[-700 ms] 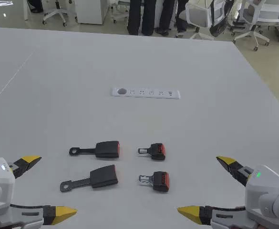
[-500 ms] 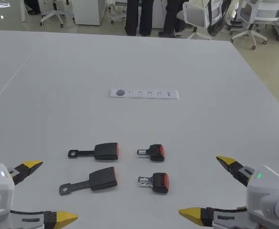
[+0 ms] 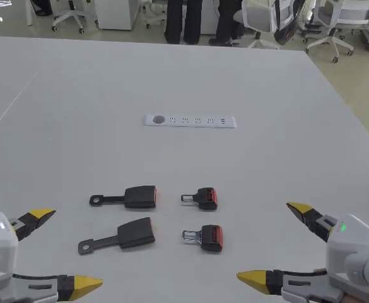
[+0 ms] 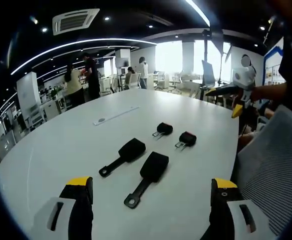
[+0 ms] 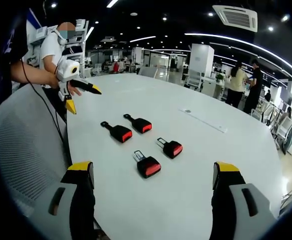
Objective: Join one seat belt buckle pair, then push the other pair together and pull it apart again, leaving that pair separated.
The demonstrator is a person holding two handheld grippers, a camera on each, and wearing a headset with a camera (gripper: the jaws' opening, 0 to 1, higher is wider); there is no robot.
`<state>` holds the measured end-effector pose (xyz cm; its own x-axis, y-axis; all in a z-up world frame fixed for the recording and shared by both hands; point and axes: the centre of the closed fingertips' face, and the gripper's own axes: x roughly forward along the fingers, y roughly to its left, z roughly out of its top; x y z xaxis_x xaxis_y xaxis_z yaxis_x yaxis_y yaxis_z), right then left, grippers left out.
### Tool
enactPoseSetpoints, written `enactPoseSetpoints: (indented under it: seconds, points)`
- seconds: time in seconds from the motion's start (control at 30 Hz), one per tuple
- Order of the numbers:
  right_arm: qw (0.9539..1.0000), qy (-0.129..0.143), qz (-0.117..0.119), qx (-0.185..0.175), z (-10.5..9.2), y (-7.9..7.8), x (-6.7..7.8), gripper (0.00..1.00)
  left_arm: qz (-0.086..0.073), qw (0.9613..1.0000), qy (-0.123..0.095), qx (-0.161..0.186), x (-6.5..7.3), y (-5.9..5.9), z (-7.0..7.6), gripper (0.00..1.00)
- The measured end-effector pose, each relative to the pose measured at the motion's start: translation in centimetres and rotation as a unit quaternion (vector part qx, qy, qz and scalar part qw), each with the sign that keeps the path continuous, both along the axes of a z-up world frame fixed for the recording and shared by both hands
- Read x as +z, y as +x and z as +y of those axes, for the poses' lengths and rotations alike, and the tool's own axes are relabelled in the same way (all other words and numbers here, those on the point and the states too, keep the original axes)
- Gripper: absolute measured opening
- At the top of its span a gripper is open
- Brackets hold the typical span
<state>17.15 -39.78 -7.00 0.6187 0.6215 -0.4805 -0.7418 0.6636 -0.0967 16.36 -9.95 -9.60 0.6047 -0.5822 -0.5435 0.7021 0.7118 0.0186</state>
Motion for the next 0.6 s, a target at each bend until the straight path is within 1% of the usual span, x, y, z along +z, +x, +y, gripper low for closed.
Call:
enactPoseSetpoints:
  seconds: [0.13,0.6]
  points:
    - [1.0000,-0.001,0.000,0.001,-0.15,0.04,-0.09,1.00,0.000,1.0000,0.001,-0.001,-0.14,0.02,0.10,1.00]
    - [1.0000,-0.004,0.001,0.002,-0.01,-0.17,-0.20,1.00,0.003,1.0000,0.002,-0.003,-0.01,-0.19,-0.25,1.00]
